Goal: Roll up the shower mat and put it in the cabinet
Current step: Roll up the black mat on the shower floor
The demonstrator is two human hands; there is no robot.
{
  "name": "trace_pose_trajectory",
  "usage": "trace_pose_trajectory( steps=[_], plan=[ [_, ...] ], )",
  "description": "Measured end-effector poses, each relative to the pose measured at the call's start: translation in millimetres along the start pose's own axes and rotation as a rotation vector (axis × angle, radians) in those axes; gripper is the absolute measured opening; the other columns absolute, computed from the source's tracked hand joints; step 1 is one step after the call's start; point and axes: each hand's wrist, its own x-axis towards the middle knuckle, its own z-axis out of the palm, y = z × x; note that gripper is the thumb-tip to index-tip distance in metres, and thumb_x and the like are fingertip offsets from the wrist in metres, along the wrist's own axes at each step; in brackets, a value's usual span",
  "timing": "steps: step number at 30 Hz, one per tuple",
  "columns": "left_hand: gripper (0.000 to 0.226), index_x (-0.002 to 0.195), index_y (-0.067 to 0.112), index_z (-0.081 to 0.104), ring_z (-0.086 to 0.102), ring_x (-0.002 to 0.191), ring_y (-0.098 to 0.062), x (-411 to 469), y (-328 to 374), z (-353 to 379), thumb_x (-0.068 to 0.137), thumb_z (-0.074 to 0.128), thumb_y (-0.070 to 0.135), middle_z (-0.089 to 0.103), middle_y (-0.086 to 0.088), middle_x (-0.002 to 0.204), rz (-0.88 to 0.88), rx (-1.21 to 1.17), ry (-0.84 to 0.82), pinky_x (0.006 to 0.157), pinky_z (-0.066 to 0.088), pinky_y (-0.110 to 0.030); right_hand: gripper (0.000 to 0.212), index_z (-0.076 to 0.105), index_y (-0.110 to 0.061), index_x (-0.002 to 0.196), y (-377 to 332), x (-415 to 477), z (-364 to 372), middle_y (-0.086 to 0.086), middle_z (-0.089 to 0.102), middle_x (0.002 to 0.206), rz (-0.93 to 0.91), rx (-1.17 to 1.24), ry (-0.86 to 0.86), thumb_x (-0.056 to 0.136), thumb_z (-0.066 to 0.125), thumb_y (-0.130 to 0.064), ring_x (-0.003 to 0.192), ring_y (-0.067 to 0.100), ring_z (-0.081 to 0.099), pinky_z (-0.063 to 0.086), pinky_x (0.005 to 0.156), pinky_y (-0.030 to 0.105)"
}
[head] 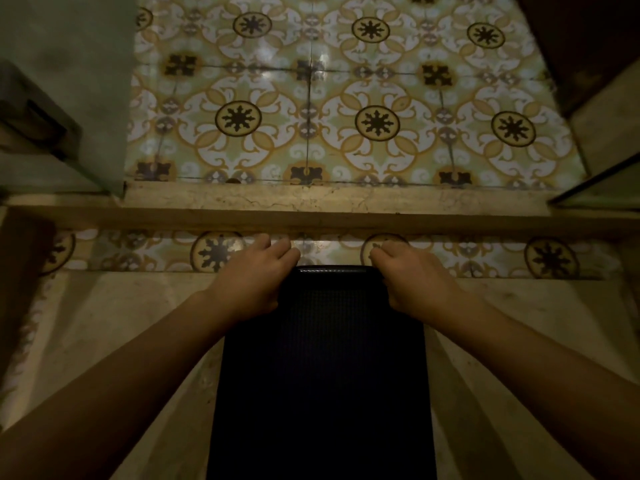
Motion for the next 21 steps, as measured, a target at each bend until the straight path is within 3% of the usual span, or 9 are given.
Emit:
trace_pose_trajectory(
  steps=[2, 4, 9, 13, 15, 18, 21],
  plan=[
    [0.042, 0.100, 0.010, 0.054, 0.049, 0.087, -0.033, -6.9, 6.1, 0.5, 0.064, 0.076, 0.012, 0.056, -0.011, 0.102, -0.008, -0.001, 0.025, 0.048, 0.045, -0.038, 0.039, 0.052, -0.007, 0.106, -3.1, -6.5, 1.6, 0.016, 0.054, 0.109, -0.002, 0.014, -0.002, 0.071, 0.068, 0.001, 0.092, 0.039, 0.055, 0.040, 0.059, 0.038],
    [0.044, 0.104, 0.011, 0.053, 0.047, 0.093, -0.034, -8.7, 10.3, 2.3, 0.066, 0.076, 0.011, 0.055, -0.012, 0.105, -0.042, -0.001, 0.022, 0.047, 0.040, -0.036, 0.040, 0.052, -0.007, 0.109, -1.6, -10.2, 0.6, 0.016, 0.051, 0.112, -0.017, 0.026, 0.006, 0.073, 0.067, 0.001, 0.095, 0.038, 0.053, 0.043, 0.062, 0.039],
    [0.048, 0.114, 0.012, 0.049, 0.042, 0.099, -0.030, -3.0, 4.3, -0.2, 0.073, 0.074, 0.017, 0.056, -0.010, 0.108, -0.073, -0.014, -0.031, 0.071, 0.044, -0.040, 0.040, 0.049, -0.006, 0.106, -10.2, -13.1, 0.4, 0.017, 0.050, 0.110, 0.028, 0.001, 0.022, 0.071, 0.066, 0.003, 0.098, 0.036, 0.050, 0.049, 0.063, 0.042],
    [0.043, 0.103, 0.005, 0.054, 0.049, 0.090, -0.036, -10.3, 11.4, -3.3, 0.065, 0.075, 0.004, 0.057, -0.015, 0.097, -0.038, 0.010, 0.012, 0.054, 0.041, -0.038, 0.040, 0.055, -0.005, 0.105, -19.5, -24.8, 3.5, 0.015, 0.055, 0.108, 0.030, -0.012, 0.087, 0.070, 0.068, 0.008, 0.091, 0.033, 0.056, 0.041, 0.056, 0.037],
    [0.040, 0.102, 0.004, 0.055, 0.048, 0.088, -0.037, -17.3, 19.1, -0.9, 0.065, 0.070, 0.000, 0.057, -0.016, 0.095, -0.045, -0.014, 0.027, 0.051, 0.048, -0.042, 0.040, 0.055, -0.006, 0.106, -19.0, -30.5, 3.8, 0.013, 0.055, 0.108, 0.024, -0.003, 0.103, 0.070, 0.070, 0.006, 0.093, 0.030, 0.055, 0.043, 0.058, 0.037],
    [0.041, 0.108, 0.008, 0.056, 0.047, 0.089, -0.034, -20.7, 17.9, 1.4, 0.069, 0.067, 0.001, 0.060, -0.013, 0.099, -0.073, -0.056, 0.040, 0.063, 0.051, -0.048, 0.044, 0.054, -0.007, 0.109, -17.9, -29.4, 2.8, 0.014, 0.054, 0.109, 0.025, -0.004, 0.079, 0.070, 0.071, 0.005, 0.095, 0.031, 0.054, 0.046, 0.060, 0.037],
    [0.045, 0.112, 0.011, 0.060, 0.049, 0.087, -0.033, -22.3, 8.4, -3.3, 0.069, 0.072, 0.005, 0.066, -0.010, 0.098, -0.033, -0.096, 0.025, 0.071, 0.047, -0.041, 0.046, 0.057, -0.005, 0.107, -21.3, -24.7, -0.3, 0.016, 0.056, 0.104, 0.065, -0.050, 0.080, 0.065, 0.073, 0.005, 0.091, 0.033, 0.056, 0.037, 0.054, 0.033]
  ],
)
